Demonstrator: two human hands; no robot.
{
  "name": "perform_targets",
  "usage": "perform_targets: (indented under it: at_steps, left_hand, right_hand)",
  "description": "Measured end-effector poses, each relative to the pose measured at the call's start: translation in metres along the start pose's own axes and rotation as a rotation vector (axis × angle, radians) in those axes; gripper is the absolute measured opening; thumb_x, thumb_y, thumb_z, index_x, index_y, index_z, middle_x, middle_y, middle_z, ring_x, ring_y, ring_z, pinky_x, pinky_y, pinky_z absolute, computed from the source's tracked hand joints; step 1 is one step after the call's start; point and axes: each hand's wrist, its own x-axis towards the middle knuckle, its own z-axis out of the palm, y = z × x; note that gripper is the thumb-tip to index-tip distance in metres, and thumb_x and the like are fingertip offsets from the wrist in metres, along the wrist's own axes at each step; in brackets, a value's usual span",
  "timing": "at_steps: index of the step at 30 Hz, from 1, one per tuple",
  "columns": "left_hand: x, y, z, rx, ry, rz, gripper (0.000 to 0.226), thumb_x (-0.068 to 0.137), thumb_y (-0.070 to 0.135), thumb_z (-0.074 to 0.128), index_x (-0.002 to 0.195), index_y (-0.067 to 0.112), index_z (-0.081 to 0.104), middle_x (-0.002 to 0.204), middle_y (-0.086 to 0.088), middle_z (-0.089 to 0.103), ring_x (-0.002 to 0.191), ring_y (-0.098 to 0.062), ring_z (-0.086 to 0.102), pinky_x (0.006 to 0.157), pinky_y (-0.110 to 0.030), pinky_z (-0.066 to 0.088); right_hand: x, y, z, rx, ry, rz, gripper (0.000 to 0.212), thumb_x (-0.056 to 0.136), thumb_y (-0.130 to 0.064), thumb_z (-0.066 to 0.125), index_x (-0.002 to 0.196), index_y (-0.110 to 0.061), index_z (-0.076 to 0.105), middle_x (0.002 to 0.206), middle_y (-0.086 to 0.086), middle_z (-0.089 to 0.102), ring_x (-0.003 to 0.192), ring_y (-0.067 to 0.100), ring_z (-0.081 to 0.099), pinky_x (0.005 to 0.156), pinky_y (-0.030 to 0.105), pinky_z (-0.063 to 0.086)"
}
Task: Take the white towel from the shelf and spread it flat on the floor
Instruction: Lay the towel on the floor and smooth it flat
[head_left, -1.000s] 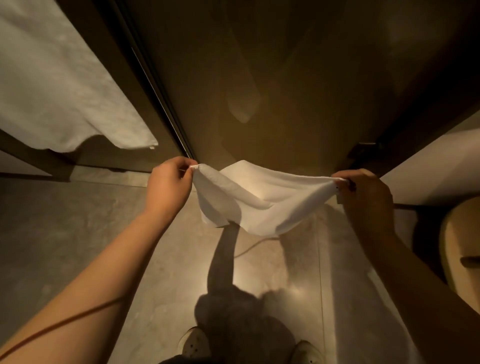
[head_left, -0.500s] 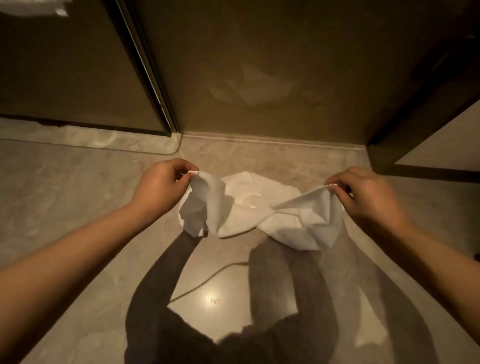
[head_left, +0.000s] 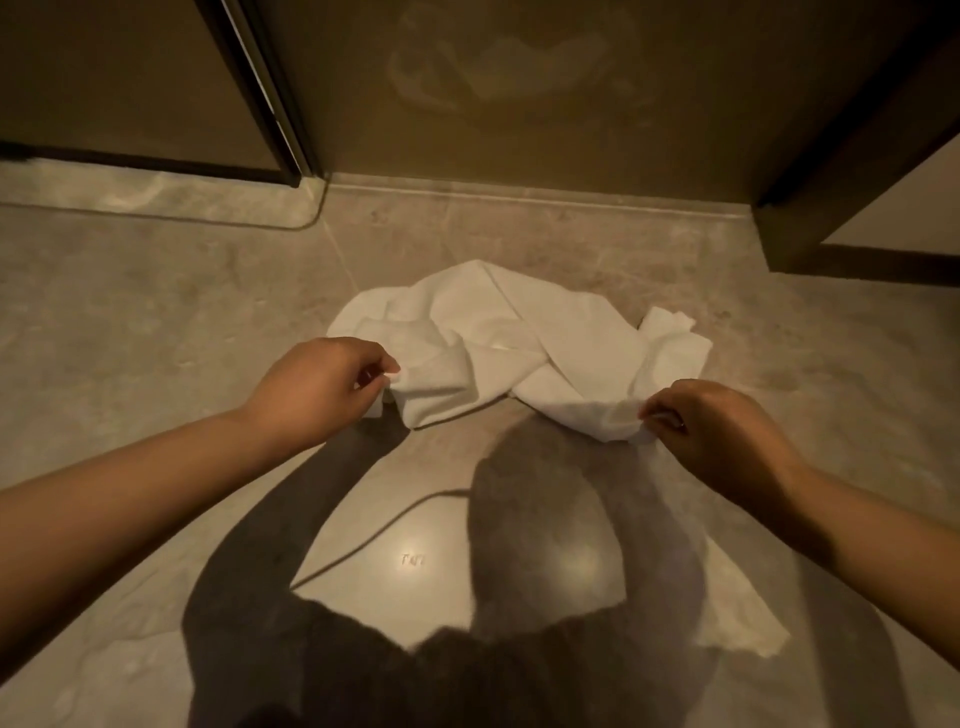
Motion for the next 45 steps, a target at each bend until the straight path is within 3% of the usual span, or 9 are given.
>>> perform_targets:
  at_steps: [3,8,11,15,19,26,32,40,45]
  left_hand:
    - [-0.002,0.0,-0.001,0.036,-0.087,-0.036,0.018,0.086,0.024,0.061,0.1,0.025,0.071,0.096,0.005,0.072,0.083,-0.014,0.064,0.066,-0.026,0.043]
    - [0.019,0.007,-0.02,-0.019,-0.014,-0.1,0.033,0.083,0.045,0.048,0.079,0.023,0.072,0.083,0.001,0.07,0.07,-0.016,0.061,0.065,-0.037,0.052]
    - [0.049,0.013,-0.027,-0.034,0.142,-0.101,0.032,0.087,0.04,0.05,0.086,0.017,0.072,0.086,-0.001,0.065,0.071,-0.017,0.058,0.064,-0.035,0.051]
    - [0.09,0.015,-0.01,0.014,0.048,-0.216,0.03,0.086,0.049,0.056,0.086,0.021,0.067,0.099,-0.003,0.063,0.084,-0.02,0.057,0.067,-0.031,0.04]
    - [0.11,0.009,0.013,-0.021,-0.013,-0.304,0.045,0.085,0.041,0.063,0.121,0.015,0.057,0.122,-0.009,0.06,0.103,-0.028,0.058,0.077,-0.033,0.041]
    - [0.113,-0.003,0.024,-0.07,0.036,-0.398,0.044,0.086,0.023,0.062,0.128,0.009,0.053,0.118,-0.01,0.064,0.105,-0.029,0.058,0.08,-0.032,0.041]
    - [0.103,0.005,0.022,-0.095,0.073,-0.246,0.028,0.084,0.012,0.061,0.112,0.015,0.066,0.103,-0.005,0.069,0.087,-0.021,0.059,0.07,-0.028,0.039]
    - [0.065,0.003,-0.001,-0.072,0.056,-0.09,0.026,0.086,0.01,0.061,0.105,0.025,0.069,0.087,0.009,0.059,0.075,-0.011,0.054,0.06,-0.023,0.039]
    - [0.032,0.008,-0.021,-0.004,0.01,0.047,0.025,0.083,0.007,0.066,0.103,0.021,0.072,0.092,0.002,0.064,0.076,-0.013,0.054,0.068,-0.029,0.043]
  right_hand:
    - [-0.006,0.004,0.009,-0.016,-0.076,0.068,0.011,0.086,-0.025,0.061,0.084,-0.024,0.072,0.07,-0.012,0.055,0.06,0.006,0.049,0.052,0.015,0.032]
    - [0.012,-0.008,0.0,0.025,0.085,0.098,0.024,0.08,-0.052,0.056,0.066,-0.034,0.06,0.06,-0.017,0.053,0.052,0.0,0.049,0.045,0.019,0.037]
    - [0.037,-0.013,-0.007,0.109,0.171,0.071,0.014,0.082,-0.035,0.065,0.08,-0.022,0.069,0.074,-0.007,0.062,0.064,0.01,0.056,0.061,0.034,0.053]
    - [0.071,-0.014,-0.003,0.103,0.173,0.09,0.023,0.08,-0.029,0.071,0.097,-0.014,0.066,0.091,0.003,0.065,0.079,0.019,0.058,0.071,0.033,0.049]
    - [0.085,-0.012,0.013,0.087,0.152,0.174,0.046,0.076,-0.024,0.073,0.116,-0.008,0.056,0.113,0.013,0.057,0.094,0.032,0.059,0.076,0.037,0.049]
    - [0.087,0.003,0.025,0.197,0.169,0.271,0.036,0.085,-0.02,0.062,0.119,-0.011,0.055,0.116,0.009,0.057,0.098,0.026,0.059,0.08,0.038,0.049]
    - [0.085,0.007,0.024,0.178,0.223,0.265,0.018,0.089,-0.017,0.055,0.104,-0.013,0.062,0.1,0.005,0.064,0.087,0.02,0.058,0.073,0.033,0.046]
    - [0.054,0.006,0.009,0.13,0.311,0.058,0.015,0.083,-0.006,0.062,0.097,-0.008,0.067,0.093,0.01,0.065,0.082,0.015,0.049,0.074,0.026,0.037]
    - [0.021,0.007,0.0,0.183,0.247,0.003,0.013,0.088,-0.013,0.059,0.1,-0.018,0.062,0.091,-0.006,0.055,0.08,0.011,0.048,0.069,0.021,0.037]
